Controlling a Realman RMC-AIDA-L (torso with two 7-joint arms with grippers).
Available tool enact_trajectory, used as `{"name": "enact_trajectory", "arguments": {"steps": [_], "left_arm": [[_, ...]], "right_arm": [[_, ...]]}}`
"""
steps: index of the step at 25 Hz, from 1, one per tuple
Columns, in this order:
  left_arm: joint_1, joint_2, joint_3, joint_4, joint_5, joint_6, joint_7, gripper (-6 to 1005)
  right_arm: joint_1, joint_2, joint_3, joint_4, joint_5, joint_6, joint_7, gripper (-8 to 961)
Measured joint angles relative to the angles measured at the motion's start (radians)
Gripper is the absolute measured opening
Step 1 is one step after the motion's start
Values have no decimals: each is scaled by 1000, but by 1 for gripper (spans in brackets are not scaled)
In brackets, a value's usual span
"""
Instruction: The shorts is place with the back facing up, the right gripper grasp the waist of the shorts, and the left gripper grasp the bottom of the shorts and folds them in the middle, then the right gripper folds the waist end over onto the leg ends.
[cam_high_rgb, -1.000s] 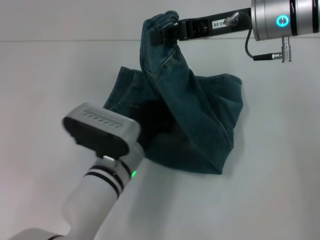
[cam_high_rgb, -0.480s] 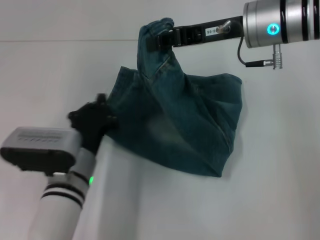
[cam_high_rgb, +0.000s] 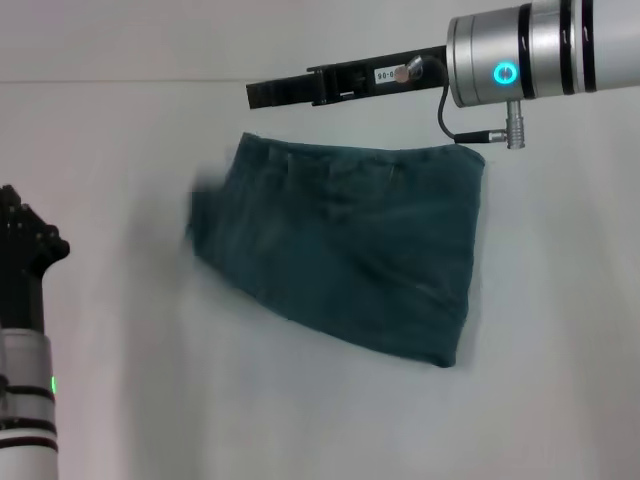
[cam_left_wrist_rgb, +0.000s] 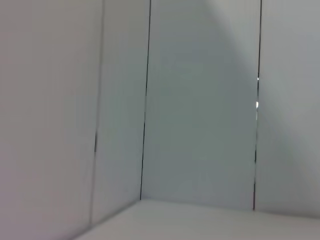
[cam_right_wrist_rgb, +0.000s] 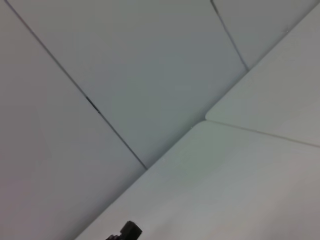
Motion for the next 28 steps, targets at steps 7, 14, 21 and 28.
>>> {"name": "enact_trajectory", "arguments": {"steps": [7, 14, 21, 28], "left_arm": [[-15, 6, 11, 17, 142, 47, -11, 37], [-54, 40, 10, 85, 476, 47, -309, 210], [-192, 145, 32, 294, 812, 104, -970, 422], [-395, 169, 239, 709, 1110, 291, -1479, 580]], "right_arm": [[-46, 0, 0, -3, 80, 4, -94, 575], [-264, -7, 14, -100, 186, -58, -361, 735], [-479, -17, 133, -185, 216, -199, -523, 940], [-581, -44, 198, -191, 164, -377, -631, 940]]}}
